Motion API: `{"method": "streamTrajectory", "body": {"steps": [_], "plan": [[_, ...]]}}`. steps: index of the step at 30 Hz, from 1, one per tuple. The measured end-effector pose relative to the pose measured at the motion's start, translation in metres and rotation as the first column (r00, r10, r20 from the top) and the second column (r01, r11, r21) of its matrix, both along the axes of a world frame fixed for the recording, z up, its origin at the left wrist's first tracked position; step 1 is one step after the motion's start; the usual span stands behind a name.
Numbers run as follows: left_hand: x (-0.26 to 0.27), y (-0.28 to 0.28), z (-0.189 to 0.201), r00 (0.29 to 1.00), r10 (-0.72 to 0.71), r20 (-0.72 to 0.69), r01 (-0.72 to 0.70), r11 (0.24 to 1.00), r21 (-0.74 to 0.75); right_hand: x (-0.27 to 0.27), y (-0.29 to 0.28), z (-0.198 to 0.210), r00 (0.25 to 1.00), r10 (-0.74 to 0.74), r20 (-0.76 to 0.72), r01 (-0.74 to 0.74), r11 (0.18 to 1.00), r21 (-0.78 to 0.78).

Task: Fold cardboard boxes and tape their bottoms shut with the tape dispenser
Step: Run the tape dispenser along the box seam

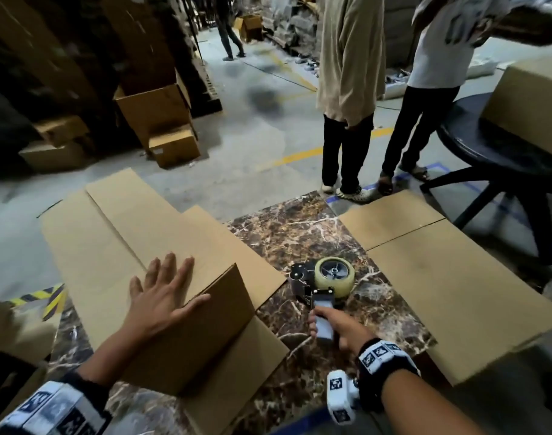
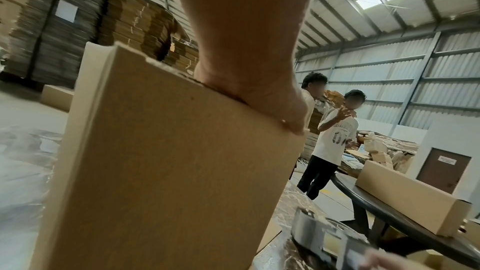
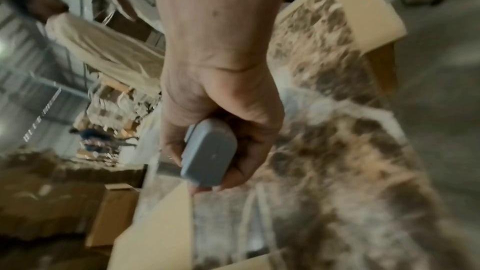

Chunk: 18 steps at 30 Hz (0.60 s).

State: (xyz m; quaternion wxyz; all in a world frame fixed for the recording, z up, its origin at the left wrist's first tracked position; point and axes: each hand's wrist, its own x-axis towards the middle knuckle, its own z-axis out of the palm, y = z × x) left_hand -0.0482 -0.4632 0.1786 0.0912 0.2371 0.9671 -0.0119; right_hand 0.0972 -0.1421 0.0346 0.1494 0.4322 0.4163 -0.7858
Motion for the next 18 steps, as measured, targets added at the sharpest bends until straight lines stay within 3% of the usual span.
{"method": "streamTrajectory", "body": {"steps": [2,5,9,13,16,18], "plan": [[-0.003,-0.003,0.004,0.999,-0.014,0.042,0.013,1.0,0.023,-0.021,-0.006,0.027,0.997,-0.071,-0.016,0.069,0.993,-0.095],[-0.014,-0.013,0.011,0.997,-0.07,0.019,0.068,0.992,0.103,-0.044,-0.026,0.074,0.992,-0.097,-0.082,0.094,0.995,-0.035],[-0.038,-0.029,0.019,0.969,-0.214,-0.122,0.231,0.962,0.147,-0.084,-0.07,0.141,0.981,0.024,-0.192,0.038,0.95,0.31],[-0.073,-0.043,0.023,0.913,-0.329,-0.241,0.394,0.867,0.306,-0.13,-0.13,0.207,0.958,0.037,-0.284,0.155,0.767,0.623],[-0.097,-0.054,0.027,0.884,-0.372,-0.285,0.462,0.792,0.4,-0.161,-0.178,0.225,0.936,0.061,-0.345,0.201,0.714,0.671],[-0.113,-0.064,0.029,0.884,-0.322,-0.338,0.454,0.761,0.464,-0.18,-0.208,0.224,0.932,0.053,-0.359,0.221,0.702,0.677]]}}
